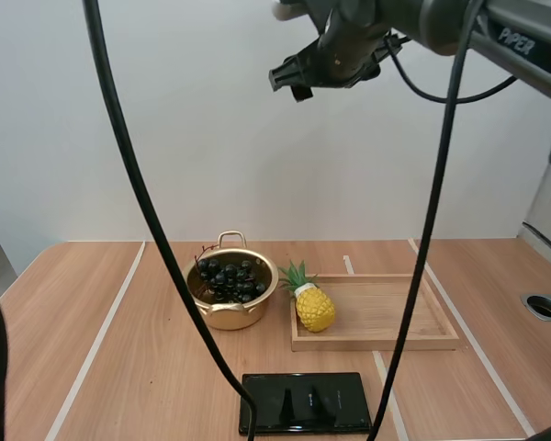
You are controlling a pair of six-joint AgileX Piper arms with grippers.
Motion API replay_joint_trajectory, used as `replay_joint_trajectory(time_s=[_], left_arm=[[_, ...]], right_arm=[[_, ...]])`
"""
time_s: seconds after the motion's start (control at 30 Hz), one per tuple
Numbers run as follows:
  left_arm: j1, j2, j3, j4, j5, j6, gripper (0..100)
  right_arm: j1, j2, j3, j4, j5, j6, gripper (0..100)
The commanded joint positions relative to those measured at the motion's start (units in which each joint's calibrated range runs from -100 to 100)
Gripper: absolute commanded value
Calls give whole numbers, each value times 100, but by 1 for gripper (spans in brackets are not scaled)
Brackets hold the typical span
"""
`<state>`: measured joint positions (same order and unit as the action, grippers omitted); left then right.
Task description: Open the pot, put the grape inside, and close it
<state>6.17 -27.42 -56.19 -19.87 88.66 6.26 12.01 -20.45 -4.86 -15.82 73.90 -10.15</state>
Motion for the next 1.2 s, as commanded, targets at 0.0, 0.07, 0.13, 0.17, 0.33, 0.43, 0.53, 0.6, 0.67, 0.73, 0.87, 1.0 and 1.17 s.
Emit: replay_joint_trajectory(time_s=[0.0,0.07,0.13,0.17,0.33,0.43,0.53,0.6,0.67,0.73,0.87,1.0,1.17], left_arm=[[8,13,-11,-89,-135,19,0],[8,13,-10,-58,-135,19,0],[8,13,-10,-17,-130,19,0],[8,13,-10,27,-112,19,0],[8,82,-10,420,209,19,0],[8,164,-10,755,632,-143,0],[8,360,-10,960,1134,-357,0],[8,531,-10,960,1134,-357,0],[8,672,-10,960,1134,-357,0],[8,816,-10,948,1134,-357,0],[8,1070,-10,940,1134,-474,0],[8,1262,113,914,1134,-565,0],[8,1275,946,446,1134,-417,0]], right_arm=[[-173,-438,-52,-32,-224,92,100],[-279,-676,-52,-32,-287,102,100],[-366,-880,-52,-32,-308,102,100],[-405,-968,-52,-32,-308,102,100],[-545,-1293,-52,-32,-197,304,100],[-610,-1382,-52,-19,-31,386,100],[-617,-1382,-52,-32,287,386,100],[-617,-1382,-52,-32,551,386,95],[-617,-1382,-52,-45,791,465,59],[-617,-1382,-52,-146,941,648,26],[-617,-1464,-52,-469,1251,1043,0],[-617,-1709,-52,-643,1268,1056,0],[-617,-2072,-52,-656,1268,1056,0]])
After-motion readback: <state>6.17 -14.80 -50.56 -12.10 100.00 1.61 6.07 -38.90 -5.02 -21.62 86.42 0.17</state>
